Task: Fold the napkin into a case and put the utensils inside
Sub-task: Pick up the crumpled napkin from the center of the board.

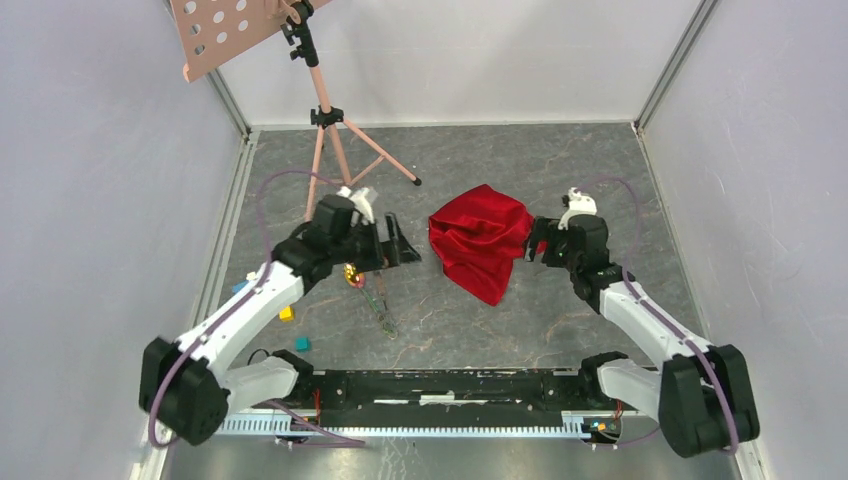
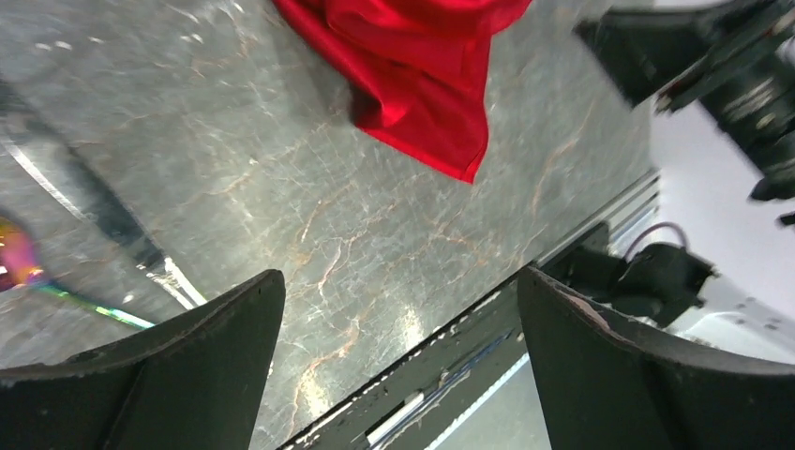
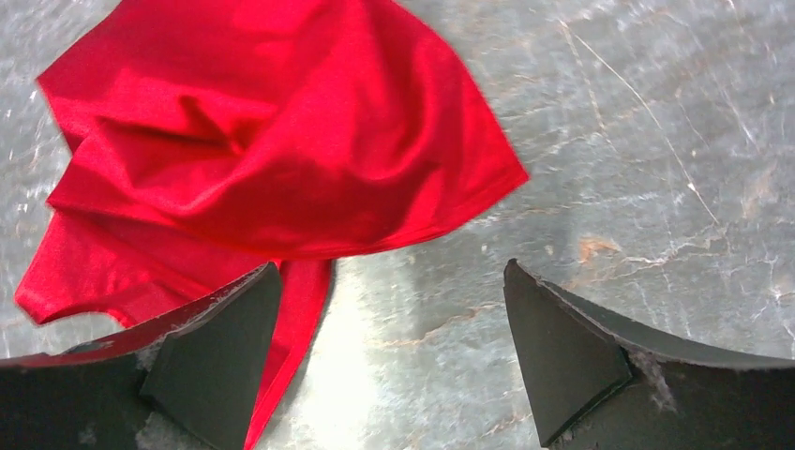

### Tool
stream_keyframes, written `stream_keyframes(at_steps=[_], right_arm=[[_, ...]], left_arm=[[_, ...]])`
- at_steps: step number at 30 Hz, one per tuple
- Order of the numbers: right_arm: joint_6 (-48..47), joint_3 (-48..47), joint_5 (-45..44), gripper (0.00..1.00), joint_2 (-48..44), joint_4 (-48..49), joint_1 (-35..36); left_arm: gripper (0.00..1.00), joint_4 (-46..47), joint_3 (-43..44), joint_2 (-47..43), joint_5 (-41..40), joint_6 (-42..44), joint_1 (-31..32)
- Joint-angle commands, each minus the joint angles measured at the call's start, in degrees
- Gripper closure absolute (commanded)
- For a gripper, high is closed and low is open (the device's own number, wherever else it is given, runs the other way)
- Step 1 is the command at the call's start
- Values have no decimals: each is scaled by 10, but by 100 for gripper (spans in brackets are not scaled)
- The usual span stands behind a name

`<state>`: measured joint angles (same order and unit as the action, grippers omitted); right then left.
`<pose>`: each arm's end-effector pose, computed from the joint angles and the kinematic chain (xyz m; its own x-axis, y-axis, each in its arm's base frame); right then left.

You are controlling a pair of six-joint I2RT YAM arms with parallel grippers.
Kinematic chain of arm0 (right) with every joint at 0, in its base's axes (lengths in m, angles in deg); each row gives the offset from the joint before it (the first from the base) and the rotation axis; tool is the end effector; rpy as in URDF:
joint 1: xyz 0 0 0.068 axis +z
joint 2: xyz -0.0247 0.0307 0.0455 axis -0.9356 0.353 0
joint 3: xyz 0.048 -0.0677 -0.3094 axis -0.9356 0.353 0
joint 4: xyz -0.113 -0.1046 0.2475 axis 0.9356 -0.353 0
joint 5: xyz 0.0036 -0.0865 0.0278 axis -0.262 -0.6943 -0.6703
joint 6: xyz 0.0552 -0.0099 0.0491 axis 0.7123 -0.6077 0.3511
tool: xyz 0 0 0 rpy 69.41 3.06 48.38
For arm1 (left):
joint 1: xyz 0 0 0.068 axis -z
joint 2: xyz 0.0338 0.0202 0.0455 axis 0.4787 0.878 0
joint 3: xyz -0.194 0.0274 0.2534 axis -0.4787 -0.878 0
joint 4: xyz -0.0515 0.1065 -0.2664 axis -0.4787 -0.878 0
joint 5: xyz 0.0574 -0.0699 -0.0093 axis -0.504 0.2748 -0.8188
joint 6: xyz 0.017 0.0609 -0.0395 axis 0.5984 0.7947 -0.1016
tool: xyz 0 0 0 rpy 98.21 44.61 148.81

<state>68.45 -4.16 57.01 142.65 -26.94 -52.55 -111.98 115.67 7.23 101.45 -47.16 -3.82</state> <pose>0.2411 0.0673 0.2186 -0.5699 0.1750 -0.8029 -0.0335 0.9713 0.2355 0.2232 -0.1283 0.2986 -0.8431 -0.2221 -0.4897 0.1844 0.7360 -0.6514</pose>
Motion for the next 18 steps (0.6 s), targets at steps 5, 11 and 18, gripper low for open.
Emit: stream_keyframes(at_steps=[5, 11, 18], right_arm=[[68, 26, 170, 9, 77, 131, -160], [79, 12, 281, 14, 164, 195, -216], [102, 21, 331, 10, 232, 267, -200]], left_arm=[[6, 64, 72, 178, -124, -7, 117], [6, 117, 94, 270, -110, -23, 134], [8, 140, 140, 365, -116, -30, 149]])
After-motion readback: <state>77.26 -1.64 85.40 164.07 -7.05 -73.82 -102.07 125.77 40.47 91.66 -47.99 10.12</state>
